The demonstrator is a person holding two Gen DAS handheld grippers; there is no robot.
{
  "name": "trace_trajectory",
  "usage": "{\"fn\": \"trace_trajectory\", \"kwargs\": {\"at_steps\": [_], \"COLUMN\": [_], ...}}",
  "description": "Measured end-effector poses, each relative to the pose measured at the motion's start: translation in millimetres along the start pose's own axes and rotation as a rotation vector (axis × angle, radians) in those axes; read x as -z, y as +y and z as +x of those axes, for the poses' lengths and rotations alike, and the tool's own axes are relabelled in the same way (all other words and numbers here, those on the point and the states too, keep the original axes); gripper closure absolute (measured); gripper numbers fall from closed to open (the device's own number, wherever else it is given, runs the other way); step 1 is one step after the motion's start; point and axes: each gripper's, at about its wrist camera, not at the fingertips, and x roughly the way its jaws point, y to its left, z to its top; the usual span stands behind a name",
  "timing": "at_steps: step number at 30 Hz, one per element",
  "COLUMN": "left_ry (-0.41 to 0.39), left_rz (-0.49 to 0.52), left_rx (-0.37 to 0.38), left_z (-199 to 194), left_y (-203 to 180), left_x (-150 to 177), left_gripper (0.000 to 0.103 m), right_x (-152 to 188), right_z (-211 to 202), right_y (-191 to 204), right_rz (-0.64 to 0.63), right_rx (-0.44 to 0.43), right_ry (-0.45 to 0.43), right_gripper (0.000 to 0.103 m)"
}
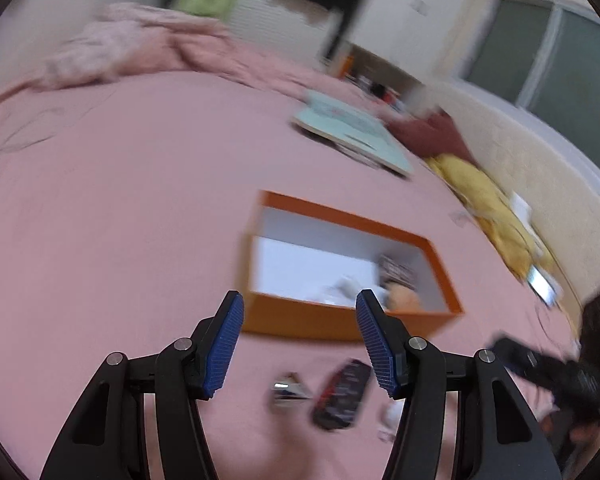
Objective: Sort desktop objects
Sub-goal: 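Grasp the white tube in the box with left gripper and lift it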
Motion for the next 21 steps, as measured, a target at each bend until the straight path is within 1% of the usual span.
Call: {"fn": "trace_trajectory", "kwargs": {"at_steps": [6,7,8,9,11,13,15,16,17,21], "left_ry": [0.222,0.26,0.3,0.343,0.435,0.503,0.542,0.544,0.537,0.573], "left_rz": [-0.078,-0.091,-0.089,-0.08,-0.077,-0.126,-0.163,-0.171,-0.166,-0.163], "left_rx": [0.074,0.087,0.071,0.04,-0.022,-0.06,-0.084,-0.094,-0.104,-0.158], "left_z": [64,75,89,105,136,161,177,181,182,180], "left_y": [-44,-52,-59,-68,-77,-77,-74,-74,-77,-82], "left_x": [-46,-53,-58,-61,-61,-55,-48,-46,-47,-45], "left_gripper": [0.047,0.056,0.066,0.068,0.068,0.069,0.069,0.071,0.073,0.073], "right_x": [-17,-19,-21,-21,-21,-23,-24,-23,-23,-23], "right_z": [-11,-12,-15,-18,-22,-25,-30,-34,-36,-40], "right_y": [-26,-30,-33,-35,-38,-41,-47,-49,-51,-56], "right_rz": [0.141,0.165,0.178,0.181,0.19,0.206,0.223,0.231,0.238,0.264], "right_rx": [-0.03,-0.035,-0.04,-0.045,-0.056,-0.069,-0.082,-0.089,-0.096,-0.119], "right_ry": [-0.079,-0.092,-0.1,-0.103,-0.108,-0.115,-0.125,-0.129,-0.133,-0.141], "right_gripper": [0.038,0.038,0.038,0.038,0.038,0.038,0.038,0.038,0.038,0.038]}}
